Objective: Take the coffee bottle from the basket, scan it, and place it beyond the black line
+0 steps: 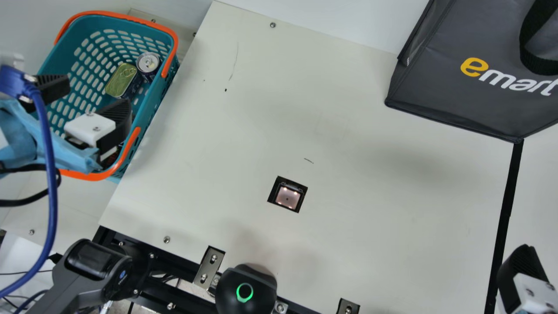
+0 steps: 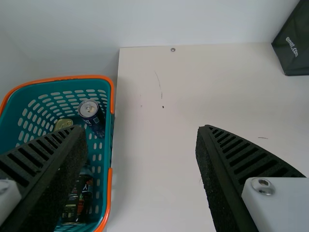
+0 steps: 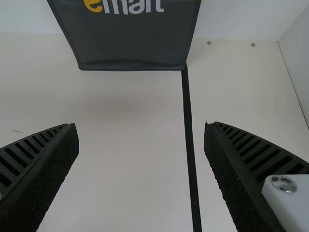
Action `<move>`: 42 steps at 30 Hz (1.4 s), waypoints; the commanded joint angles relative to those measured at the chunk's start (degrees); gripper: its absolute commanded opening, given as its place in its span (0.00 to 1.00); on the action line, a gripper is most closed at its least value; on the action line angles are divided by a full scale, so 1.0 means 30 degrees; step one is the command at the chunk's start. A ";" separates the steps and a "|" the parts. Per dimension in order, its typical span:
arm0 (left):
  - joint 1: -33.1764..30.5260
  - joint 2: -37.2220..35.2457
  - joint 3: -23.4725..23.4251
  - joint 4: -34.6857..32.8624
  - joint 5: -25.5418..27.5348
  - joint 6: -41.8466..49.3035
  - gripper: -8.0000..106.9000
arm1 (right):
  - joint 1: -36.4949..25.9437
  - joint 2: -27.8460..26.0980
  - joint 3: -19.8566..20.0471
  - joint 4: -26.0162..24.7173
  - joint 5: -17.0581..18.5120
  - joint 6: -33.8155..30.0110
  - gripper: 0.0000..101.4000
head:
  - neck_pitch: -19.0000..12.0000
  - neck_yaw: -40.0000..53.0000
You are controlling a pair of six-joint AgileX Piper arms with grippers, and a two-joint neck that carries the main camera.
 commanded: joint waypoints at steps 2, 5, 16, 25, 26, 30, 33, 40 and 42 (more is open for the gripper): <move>0.0000 0.0000 0.0000 0.0000 0.0000 0.0000 0.85 | 0.0000 0.0000 0.0000 0.0000 0.0000 0.0000 0.90 | -0.0524 0.0046; 0.0000 0.0000 0.0000 0.0000 0.0000 0.0000 0.85 | 0.0000 0.0000 0.0000 0.0000 0.0000 0.0000 0.90 | -0.0524 0.0046; -0.0052 0.0018 -0.0004 0.0035 -0.0007 -0.0054 0.85 | 0.0000 0.0000 0.0000 0.0000 0.0023 0.0000 0.90 | -0.0524 0.0046; -0.0082 0.0148 0.0003 0.0230 0.0111 -0.0412 0.85 | 0.0000 0.0000 0.0000 0.0000 0.0023 0.0000 0.90 | -0.0524 0.0046; -0.0046 0.0170 0.0001 0.0261 0.0111 -0.0451 0.85 | 0.0000 0.0000 0.0000 0.0000 0.0023 0.0000 0.90 | -0.0524 0.0046; 0.0215 0.0251 -0.0004 0.0405 0.0111 -0.0568 0.85 | 0.0000 0.0000 0.0000 0.0000 0.0023 0.0000 0.90 | -0.0524 0.0046; 0.0570 0.0310 0.0042 0.0514 0.0070 -0.0591 0.85 | 0.0000 0.0000 0.0000 0.0000 0.0023 0.0000 0.90 | -0.0524 0.0046; 0.1979 0.0547 0.0202 0.0380 -0.0269 -0.0200 0.85 | 0.0000 0.0000 0.0000 0.0000 0.0023 0.0000 0.90 | -0.0524 0.0046; 0.2550 0.0648 0.0236 0.0210 -0.0405 0.0064 0.85 | 0.0000 0.0000 0.0000 0.0000 0.0023 0.0000 0.90 | -0.0524 0.0046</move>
